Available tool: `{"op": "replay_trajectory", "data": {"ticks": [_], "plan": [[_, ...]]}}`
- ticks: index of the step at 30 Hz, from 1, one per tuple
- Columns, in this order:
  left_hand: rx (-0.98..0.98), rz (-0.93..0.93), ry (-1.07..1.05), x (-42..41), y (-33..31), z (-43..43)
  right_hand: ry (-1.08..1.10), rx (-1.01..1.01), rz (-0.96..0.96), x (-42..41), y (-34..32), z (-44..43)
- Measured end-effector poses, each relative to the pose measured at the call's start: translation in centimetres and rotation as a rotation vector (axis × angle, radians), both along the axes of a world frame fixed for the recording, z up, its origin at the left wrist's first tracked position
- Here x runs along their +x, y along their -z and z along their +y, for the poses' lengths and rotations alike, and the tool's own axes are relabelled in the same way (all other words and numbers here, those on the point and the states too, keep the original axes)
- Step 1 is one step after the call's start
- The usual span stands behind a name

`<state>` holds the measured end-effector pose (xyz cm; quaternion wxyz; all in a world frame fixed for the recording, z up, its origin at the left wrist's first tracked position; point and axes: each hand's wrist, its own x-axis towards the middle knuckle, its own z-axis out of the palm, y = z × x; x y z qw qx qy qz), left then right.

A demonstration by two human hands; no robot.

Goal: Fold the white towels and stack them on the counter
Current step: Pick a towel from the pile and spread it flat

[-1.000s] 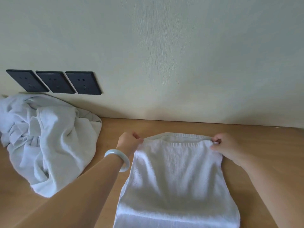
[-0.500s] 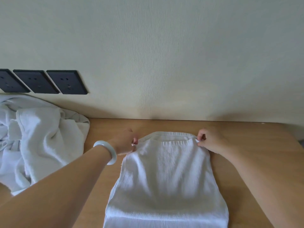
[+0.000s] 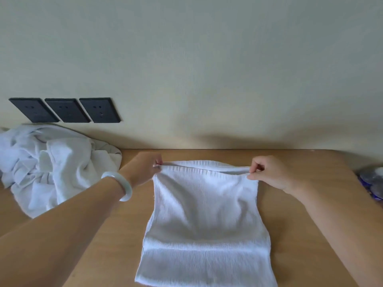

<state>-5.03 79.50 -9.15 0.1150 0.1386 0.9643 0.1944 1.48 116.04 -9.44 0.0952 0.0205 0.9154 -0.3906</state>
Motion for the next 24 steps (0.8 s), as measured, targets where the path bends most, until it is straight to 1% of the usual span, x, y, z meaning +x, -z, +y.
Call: {"op": "replay_trajectory", "data": {"ticks": [3,7,9,11,13,15,18,21,24], "plan": [[0.073,0.040,-0.029,1.7,-4.7,-1.0,0.033,-0.050,0.106,2.4,-4.1,0.7],[0.151,0.140,-0.046,4.2,-12.1,-2.0,-0.026,-0.110,0.192,4.9,-9.9,1.3],[0.181,0.185,-0.059,5.2,-15.6,-2.3,-0.039,-0.173,0.243,5.8,-12.6,1.2],[0.224,0.222,-0.085,6.1,-18.6,-2.7,-0.001,-0.268,0.304,6.5,-15.1,1.0],[0.291,0.262,-0.117,6.7,-21.0,-2.9,0.057,-0.316,0.398,7.0,-17.2,0.8],[0.320,0.315,-0.139,7.2,-22.8,-3.0,0.107,-0.254,0.525,7.0,-18.6,0.6],[0.296,0.388,-0.149,7.2,-24.4,-2.8,0.135,-0.029,0.676,6.5,-20.0,0.1],[0.250,0.408,-0.148,7.2,-24.9,-2.7,0.098,0.116,0.724,6.3,-21.3,-0.4],[0.286,0.414,-0.170,7.3,-25.2,-3.0,0.085,0.178,0.699,6.3,-22.6,-0.5]]}}
